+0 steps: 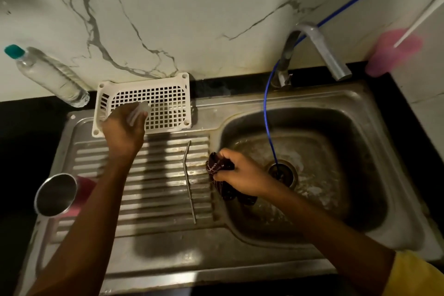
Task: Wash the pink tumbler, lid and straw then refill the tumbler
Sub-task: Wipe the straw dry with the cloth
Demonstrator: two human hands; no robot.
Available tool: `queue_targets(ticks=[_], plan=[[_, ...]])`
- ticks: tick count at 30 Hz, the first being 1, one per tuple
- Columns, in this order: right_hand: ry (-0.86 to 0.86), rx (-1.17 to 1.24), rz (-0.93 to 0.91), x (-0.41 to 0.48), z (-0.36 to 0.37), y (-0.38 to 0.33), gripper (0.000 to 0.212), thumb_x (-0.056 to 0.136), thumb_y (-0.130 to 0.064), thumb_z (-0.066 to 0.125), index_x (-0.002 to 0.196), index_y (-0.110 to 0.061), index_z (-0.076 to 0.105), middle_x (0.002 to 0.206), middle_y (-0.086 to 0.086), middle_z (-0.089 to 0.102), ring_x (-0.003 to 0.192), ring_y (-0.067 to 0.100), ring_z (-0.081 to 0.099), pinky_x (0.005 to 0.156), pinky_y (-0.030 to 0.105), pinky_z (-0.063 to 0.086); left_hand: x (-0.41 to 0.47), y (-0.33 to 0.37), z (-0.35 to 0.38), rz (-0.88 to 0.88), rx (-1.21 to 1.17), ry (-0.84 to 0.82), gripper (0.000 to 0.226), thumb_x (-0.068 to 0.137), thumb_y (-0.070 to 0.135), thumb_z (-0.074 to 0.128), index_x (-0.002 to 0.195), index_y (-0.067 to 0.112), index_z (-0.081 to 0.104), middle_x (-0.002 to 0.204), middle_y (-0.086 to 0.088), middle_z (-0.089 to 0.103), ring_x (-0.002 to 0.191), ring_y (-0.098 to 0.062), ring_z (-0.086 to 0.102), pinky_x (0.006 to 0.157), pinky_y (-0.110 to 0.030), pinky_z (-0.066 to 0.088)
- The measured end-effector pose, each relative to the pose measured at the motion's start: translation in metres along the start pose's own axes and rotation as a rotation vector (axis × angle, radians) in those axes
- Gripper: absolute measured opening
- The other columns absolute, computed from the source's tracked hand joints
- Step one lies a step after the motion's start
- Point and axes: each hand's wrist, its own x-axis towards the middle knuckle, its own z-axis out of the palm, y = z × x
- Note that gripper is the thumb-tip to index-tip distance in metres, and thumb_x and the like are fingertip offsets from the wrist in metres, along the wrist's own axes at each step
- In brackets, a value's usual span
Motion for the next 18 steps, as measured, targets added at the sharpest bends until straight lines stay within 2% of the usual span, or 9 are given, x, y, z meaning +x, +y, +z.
queue_targets(ticks=[4,8,10,14,18], plan=[[0.016,0.013,-0.022,0.007,0.001,0.005,0.017,0.088,-0.009,0.069,0.102,-0.016,0.065,0.101,0.007,0.071,0.098,0.022,0.068,0.091,0.045,0.054,-0.052,0.004,-0.019,0.180,0.140,-0.032,0.024,0.091,0.007,0.073,0.113,-0.004,0.072,0.114,-0.022,0.071,0.102,-0.036,0.067,0.093,-0.033,0.047],[0.020,0.028,-0.013,0.009,0.002,0.009,0.019,0.086,-0.010,0.070,0.098,-0.023,0.065,0.099,0.004,0.071,0.096,0.020,0.068,0.089,0.041,0.053,-0.117,-0.009,-0.036,0.300,0.185,-0.065,0.022,0.090,0.006,0.070,0.110,-0.005,0.073,0.114,-0.024,0.070,0.103,-0.031,0.064,0.097,-0.024,0.044],[0.008,0.021,-0.012,0.009,0.006,0.010,0.019,0.086,-0.012,0.071,0.102,-0.021,0.065,0.101,0.004,0.071,0.097,0.019,0.067,0.089,0.039,0.053,-0.141,-0.020,-0.041,0.352,0.198,-0.110,0.023,0.092,0.007,0.066,0.109,-0.005,0.073,0.115,-0.024,0.069,0.103,-0.034,0.065,0.098,-0.027,0.046],[-0.035,0.045,-0.016,0.006,0.010,0.006,0.022,0.088,-0.012,0.070,0.108,-0.020,0.065,0.104,0.002,0.071,0.097,0.016,0.067,0.082,0.030,0.052,-0.169,-0.042,-0.040,0.343,0.180,-0.218,0.028,0.095,0.011,0.060,0.115,-0.005,0.071,0.119,-0.024,0.066,0.107,-0.041,0.066,0.094,-0.044,0.053],[-0.031,0.042,-0.030,0.003,0.015,0.008,0.024,0.088,-0.010,0.071,0.110,-0.018,0.066,0.103,0.002,0.071,0.098,0.016,0.068,0.084,0.030,0.053,-0.184,-0.047,-0.037,0.340,0.180,-0.246,0.029,0.092,0.006,0.060,0.116,-0.004,0.071,0.121,-0.023,0.065,0.111,-0.040,0.064,0.098,-0.040,0.049]])
